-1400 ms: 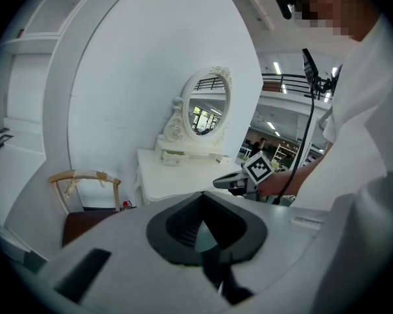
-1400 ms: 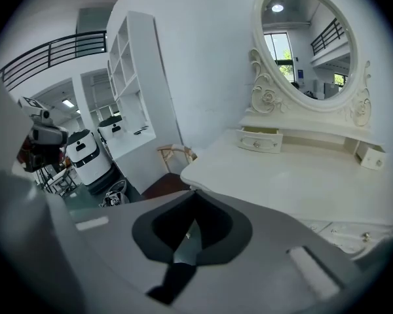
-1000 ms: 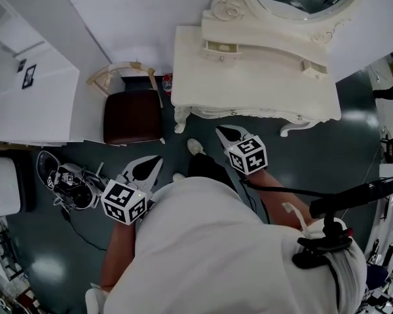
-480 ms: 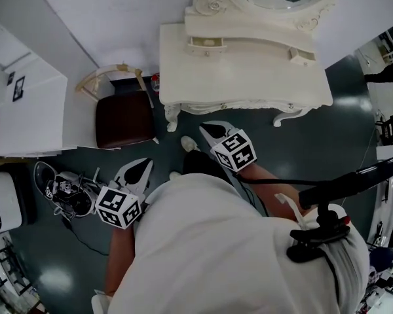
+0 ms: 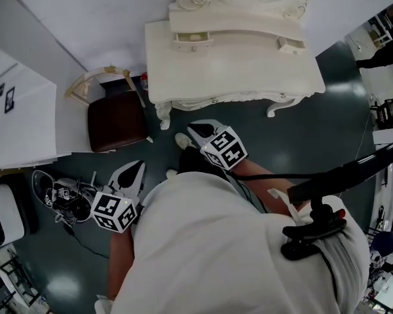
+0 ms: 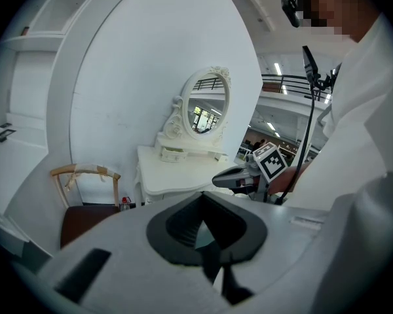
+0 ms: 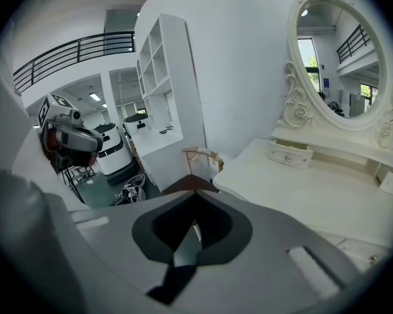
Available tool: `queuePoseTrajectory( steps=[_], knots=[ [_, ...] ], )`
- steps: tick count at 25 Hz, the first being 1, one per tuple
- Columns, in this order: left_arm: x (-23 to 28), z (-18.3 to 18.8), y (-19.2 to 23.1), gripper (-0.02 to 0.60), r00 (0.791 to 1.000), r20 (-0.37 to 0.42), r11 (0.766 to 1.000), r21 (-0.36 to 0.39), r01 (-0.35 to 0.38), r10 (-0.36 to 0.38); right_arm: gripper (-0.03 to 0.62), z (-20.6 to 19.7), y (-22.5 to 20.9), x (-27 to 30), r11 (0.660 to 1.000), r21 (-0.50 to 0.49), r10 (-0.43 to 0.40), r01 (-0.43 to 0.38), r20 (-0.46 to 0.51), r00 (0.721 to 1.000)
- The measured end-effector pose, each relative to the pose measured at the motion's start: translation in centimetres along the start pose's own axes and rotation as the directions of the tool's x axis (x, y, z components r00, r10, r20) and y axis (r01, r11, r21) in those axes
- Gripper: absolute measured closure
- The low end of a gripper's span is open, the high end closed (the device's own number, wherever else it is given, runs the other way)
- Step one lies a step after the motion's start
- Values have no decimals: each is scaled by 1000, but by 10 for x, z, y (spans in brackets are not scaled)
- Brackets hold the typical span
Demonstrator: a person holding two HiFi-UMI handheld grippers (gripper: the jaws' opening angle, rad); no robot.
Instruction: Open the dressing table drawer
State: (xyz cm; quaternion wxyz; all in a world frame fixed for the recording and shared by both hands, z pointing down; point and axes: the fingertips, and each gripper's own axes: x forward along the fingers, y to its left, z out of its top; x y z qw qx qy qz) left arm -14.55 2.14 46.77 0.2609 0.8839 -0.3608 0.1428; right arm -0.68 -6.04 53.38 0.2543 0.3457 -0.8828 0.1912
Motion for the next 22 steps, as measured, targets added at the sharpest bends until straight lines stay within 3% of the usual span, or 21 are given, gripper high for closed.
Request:
queuePoseTrajectory(
  steps=[22],
  knots=[
    [15, -1, -3, 580, 998, -28, 998, 8, 60, -59, 595, -8, -4, -7, 999, 20, -33, 33, -8, 999]
  ],
)
